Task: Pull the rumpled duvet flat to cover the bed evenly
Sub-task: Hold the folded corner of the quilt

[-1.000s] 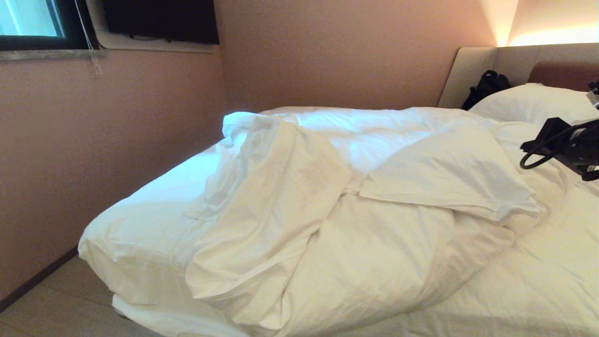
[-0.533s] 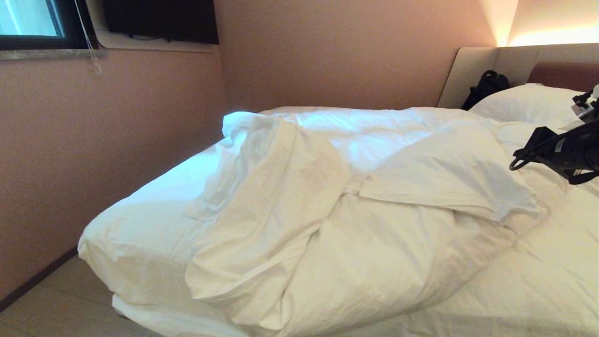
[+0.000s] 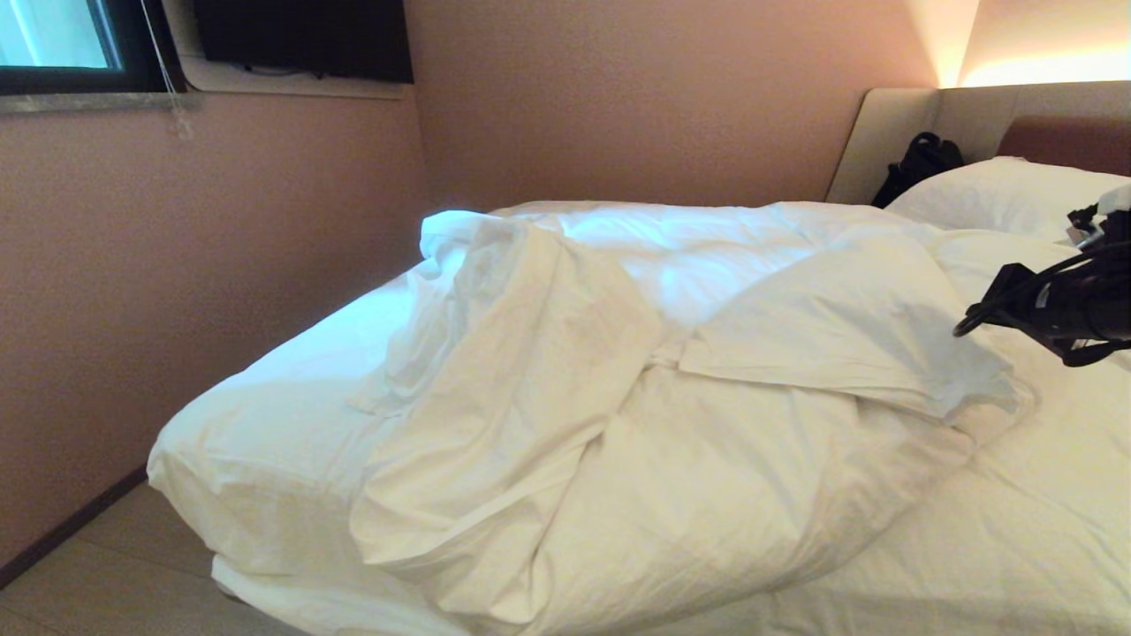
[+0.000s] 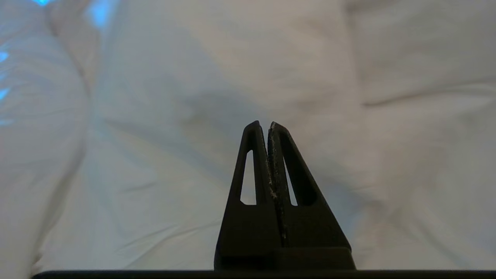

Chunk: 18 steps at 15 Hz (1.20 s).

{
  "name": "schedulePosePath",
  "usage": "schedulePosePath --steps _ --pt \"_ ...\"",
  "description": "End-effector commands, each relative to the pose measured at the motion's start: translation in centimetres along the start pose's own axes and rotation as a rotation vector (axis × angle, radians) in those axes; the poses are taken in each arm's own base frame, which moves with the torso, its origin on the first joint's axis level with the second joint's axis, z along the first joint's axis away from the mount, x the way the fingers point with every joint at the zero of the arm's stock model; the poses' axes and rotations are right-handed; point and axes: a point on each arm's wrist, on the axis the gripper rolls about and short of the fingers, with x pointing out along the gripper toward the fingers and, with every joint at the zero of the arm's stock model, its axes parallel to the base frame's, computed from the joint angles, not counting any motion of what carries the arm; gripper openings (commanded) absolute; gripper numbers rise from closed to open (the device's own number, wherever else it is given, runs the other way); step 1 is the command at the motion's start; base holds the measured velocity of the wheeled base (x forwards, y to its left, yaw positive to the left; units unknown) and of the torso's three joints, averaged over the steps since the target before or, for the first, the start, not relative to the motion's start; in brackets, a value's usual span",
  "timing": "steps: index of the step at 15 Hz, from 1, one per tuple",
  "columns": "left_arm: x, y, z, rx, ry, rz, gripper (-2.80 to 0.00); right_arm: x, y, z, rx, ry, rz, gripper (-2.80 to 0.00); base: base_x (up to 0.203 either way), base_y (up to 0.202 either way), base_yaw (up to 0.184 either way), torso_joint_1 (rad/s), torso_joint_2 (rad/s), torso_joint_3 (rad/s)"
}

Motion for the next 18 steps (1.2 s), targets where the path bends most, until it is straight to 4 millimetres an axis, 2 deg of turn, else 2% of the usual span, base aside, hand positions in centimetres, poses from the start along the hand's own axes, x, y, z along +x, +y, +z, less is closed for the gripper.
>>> schedulePosePath --steps 1,7,8,12,18 --pt "0.0 0.0 0.0 0.000 0.000 0.000 -2.80 1.2 -0.9 -0.2 0.012 0.013 -0.011 -2.80 0.000 0.000 0.000 0.000 0.00 0.000" --pt "0.0 0.0 0.0 0.000 0.000 0.000 -2.80 1.0 -3.1 0.3 0.037 0.038 0.037 -2.80 0.000 0.000 0.000 0.000 0.00 0.000" --pt "0.0 0.0 0.0 0.000 0.000 0.000 -2.80 0.8 -3.4 0.5 0.043 0.039 0.049 0.00 0.000 0.000 0.000 0.000 0.00 0.000" --pt "0.0 0.0 0.0 0.000 0.000 0.000 -2.80 0.1 -4.3 1.0 0.024 0.021 0.033 0.00 0.000 0.000 0.000 0.000 0.00 0.000" --pt "0.0 0.0 0.0 0.000 0.000 0.000 -2.80 1.9 -5.6 0.1 0.036 0.081 0.068 0.00 0.000 0.000 0.000 0.000 0.00 0.000"
